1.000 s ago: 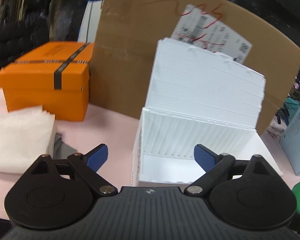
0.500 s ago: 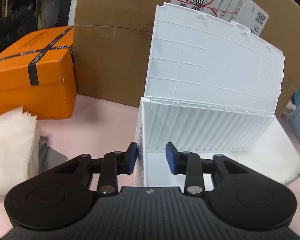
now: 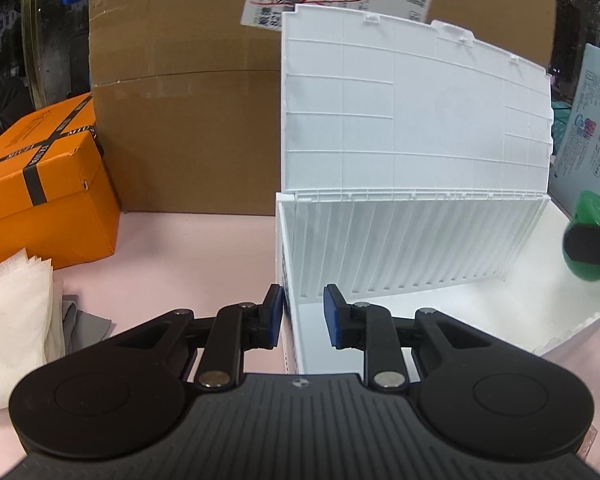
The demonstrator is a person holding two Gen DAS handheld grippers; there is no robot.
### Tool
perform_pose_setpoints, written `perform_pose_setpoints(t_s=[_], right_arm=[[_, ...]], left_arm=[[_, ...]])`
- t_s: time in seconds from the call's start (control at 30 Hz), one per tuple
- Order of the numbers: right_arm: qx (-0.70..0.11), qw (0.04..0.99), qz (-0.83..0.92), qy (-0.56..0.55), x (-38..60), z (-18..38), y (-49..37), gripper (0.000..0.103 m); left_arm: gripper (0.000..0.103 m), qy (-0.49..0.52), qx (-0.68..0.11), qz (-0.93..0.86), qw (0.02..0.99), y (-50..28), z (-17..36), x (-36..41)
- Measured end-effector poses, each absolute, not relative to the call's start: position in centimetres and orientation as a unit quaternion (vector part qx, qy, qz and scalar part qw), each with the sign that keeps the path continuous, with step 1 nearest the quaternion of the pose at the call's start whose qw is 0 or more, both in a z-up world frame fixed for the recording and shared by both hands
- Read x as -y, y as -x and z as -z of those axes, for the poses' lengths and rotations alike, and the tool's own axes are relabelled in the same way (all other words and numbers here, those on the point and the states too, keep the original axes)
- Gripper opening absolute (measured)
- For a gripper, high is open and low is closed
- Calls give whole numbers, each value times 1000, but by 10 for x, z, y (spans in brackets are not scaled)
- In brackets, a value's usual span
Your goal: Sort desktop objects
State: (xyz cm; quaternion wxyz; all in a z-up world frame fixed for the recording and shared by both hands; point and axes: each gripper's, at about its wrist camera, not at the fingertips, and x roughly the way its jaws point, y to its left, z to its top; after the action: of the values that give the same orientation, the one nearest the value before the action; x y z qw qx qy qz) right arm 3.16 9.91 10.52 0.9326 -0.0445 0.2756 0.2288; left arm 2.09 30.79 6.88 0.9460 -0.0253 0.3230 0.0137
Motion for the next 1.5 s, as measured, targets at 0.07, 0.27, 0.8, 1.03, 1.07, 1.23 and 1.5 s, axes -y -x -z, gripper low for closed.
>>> perform_pose_setpoints(t_s=[0.07,0.27,0.8,1.03,1.07,1.23,1.5], right_arm=[[-279,932,-226,43,-97,-104,-31,46],[-289,929,-226,44,-93,-99,-26,46],[-312,924,-212,64,-99,-92,-27,46],[-331,918,-202,78,-101,-88,-37,46],[-336,917,-200,78,-101,-86,-39,46],[-371,904,-201,75,-105,-76,-48,46],[-423,882,-192,73,-111,-63,-60,46]], left_arm=[[21,27,-323,-12,946,-14,-69,-304],[21,14,-326,-10,945,8,-73,-287],[24,59,-342,29,938,3,-72,-271],[66,82,-288,7,954,40,-82,-285],[71,87,-278,4,957,47,-85,-288],[81,101,-246,19,964,76,-89,-293],[82,120,-230,18,965,90,-85,-304]])
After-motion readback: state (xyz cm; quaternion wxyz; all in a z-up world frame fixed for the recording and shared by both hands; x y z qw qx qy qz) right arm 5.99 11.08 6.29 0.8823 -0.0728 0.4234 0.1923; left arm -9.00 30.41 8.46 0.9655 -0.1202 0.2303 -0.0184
